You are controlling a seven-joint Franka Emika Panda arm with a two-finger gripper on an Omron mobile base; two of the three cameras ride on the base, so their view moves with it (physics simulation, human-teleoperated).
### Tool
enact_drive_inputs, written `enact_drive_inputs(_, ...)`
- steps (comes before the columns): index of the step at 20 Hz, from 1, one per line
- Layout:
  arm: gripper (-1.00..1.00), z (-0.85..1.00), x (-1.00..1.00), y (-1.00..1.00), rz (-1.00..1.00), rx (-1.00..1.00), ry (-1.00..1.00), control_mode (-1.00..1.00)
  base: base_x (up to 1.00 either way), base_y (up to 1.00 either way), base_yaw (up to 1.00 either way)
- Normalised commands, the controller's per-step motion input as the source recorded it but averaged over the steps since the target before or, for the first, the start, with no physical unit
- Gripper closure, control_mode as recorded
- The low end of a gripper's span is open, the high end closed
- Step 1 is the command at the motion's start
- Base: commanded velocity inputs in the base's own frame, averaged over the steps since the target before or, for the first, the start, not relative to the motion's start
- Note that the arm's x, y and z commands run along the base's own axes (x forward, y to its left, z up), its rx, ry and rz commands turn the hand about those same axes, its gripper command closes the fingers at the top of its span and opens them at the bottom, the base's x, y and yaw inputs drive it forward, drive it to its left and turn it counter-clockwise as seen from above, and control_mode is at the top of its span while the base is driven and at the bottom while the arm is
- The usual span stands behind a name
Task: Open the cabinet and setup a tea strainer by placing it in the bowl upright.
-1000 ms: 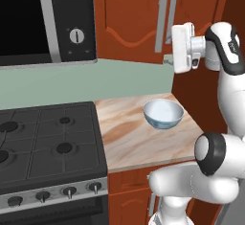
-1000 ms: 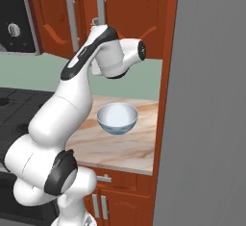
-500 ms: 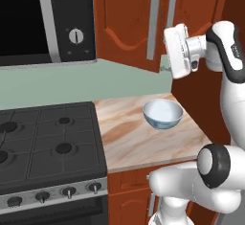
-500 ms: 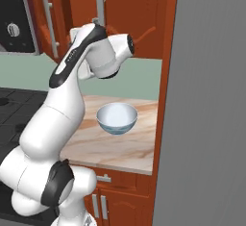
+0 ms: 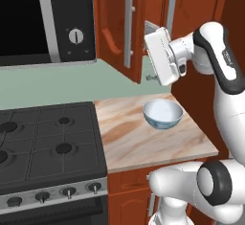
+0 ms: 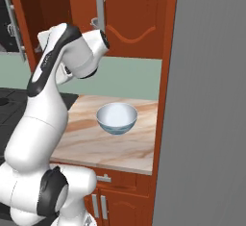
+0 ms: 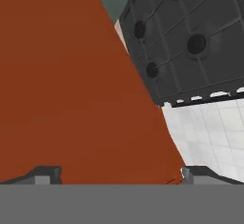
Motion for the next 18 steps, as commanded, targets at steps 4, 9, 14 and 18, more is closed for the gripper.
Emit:
enact_drive_inputs(4, -1.00, -0.19, -0.46, 0.75, 0.17, -0.06, 0.07, -1.00, 0.00, 0.00, 0.00)
enact_drive_inputs(9, -1.00, -0.21, -0.29, 0.59, 0.16, -0.03, 0.11, -1.00, 0.00, 0.00, 0.00)
enact_drive_inputs(14, -1.00, -0.16, -0.18, 0.52, 0.12, -0.03, 0.09, -1.00, 0.00, 0.00, 0.00)
enact_drive_inputs(18, -1.00, 0.00, -0.01, 0.05, 0.01, 0.00, 0.01, -1.00, 0.00, 0.00, 0.00)
